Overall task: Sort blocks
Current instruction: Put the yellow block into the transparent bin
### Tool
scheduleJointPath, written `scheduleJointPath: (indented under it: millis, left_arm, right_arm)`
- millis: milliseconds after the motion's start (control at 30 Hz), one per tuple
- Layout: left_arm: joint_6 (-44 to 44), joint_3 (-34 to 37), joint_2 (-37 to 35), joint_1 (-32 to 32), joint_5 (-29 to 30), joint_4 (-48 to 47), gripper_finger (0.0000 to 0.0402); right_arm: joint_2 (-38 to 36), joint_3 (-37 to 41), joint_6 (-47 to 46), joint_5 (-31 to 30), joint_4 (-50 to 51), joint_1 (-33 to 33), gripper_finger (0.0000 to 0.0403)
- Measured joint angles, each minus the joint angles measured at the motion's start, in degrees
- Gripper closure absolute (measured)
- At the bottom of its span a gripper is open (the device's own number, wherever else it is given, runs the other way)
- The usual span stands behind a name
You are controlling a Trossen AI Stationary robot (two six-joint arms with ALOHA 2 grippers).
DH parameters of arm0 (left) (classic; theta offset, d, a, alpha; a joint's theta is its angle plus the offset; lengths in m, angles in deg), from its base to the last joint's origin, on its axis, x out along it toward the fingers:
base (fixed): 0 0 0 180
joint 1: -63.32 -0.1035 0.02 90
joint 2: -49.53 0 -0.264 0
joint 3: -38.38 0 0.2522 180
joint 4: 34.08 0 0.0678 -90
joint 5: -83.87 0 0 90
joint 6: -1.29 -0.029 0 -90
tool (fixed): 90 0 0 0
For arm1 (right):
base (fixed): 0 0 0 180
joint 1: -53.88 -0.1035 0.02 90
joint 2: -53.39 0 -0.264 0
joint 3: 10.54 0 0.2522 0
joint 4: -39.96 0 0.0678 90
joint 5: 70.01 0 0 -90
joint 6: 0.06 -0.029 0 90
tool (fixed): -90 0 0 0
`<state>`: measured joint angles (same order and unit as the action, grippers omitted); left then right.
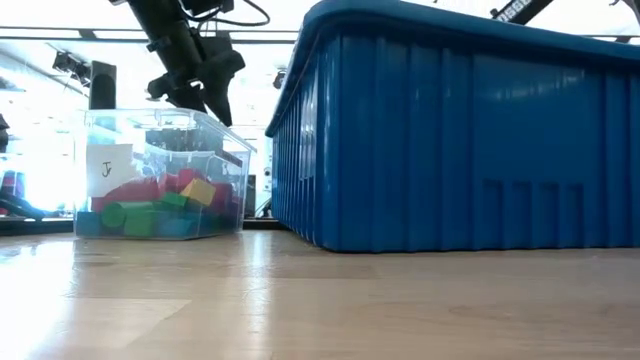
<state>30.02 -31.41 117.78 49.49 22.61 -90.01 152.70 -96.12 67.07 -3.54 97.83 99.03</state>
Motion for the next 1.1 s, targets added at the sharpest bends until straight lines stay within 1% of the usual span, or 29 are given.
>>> scheduleJointPath:
  millis: [167, 267, 367, 467, 700, 800, 867, 967, 1100]
  left_arm:
    - [-0.19, 1.25, 0.0, 0.02, -0.01, 1.44, 0.0128]
    - [-0.22, 1.7, 0.04, 0.02, -0.05, 2.16, 0.0129]
    - [-0.22, 1.7, 0.02, 0.02, -0.05, 2.2, 0.0129]
    - [-0.22, 1.71, 0.02, 0.02, -0.05, 2.26, 0.0129]
    - [-1.5, 1.72, 0.02, 0.02, -0.03, 2.58, 0.0129]
    - [-1.51, 1.72, 0.02, 0.04, -0.05, 2.61, 0.0129]
    - [-1.51, 1.72, 0.02, 0.04, -0.05, 2.87, 0.0129]
    - [-1.51, 1.72, 0.02, 0.04, -0.05, 3.8, 0.0129]
    - [-1.79, 1.72, 0.02, 0.04, -0.05, 4.3, 0.0129]
  right_arm:
    - [-0.07, 6.95, 5.46, -2.6, -8.67, 1.38, 0.0097]
    - [-0.4, 9.29, 6.44, -2.82, -11.8, 2.53, 0.0097]
    - [-0.39, 10.15, 5.66, -1.81, -12.34, 3.16, 0.0097]
    - [-0.28, 10.06, 3.61, 1.06, -12.44, 3.19, 0.0097]
    - [0.04, 10.35, -4.65, 13.66, -14.84, 0.34, 0.0097]
    - [-0.02, 10.14, -9.26, 13.62, -14.52, -0.42, 0.0097]
    - [-0.08, 8.9, -13.02, 13.29, -12.45, -0.54, 0.0097]
    - [-0.26, 6.1, -19.84, 13.34, -7.82, -0.51, 0.0097]
    - [-0.33, 2.12, -25.89, 13.23, -0.79, 0.63, 0.0097]
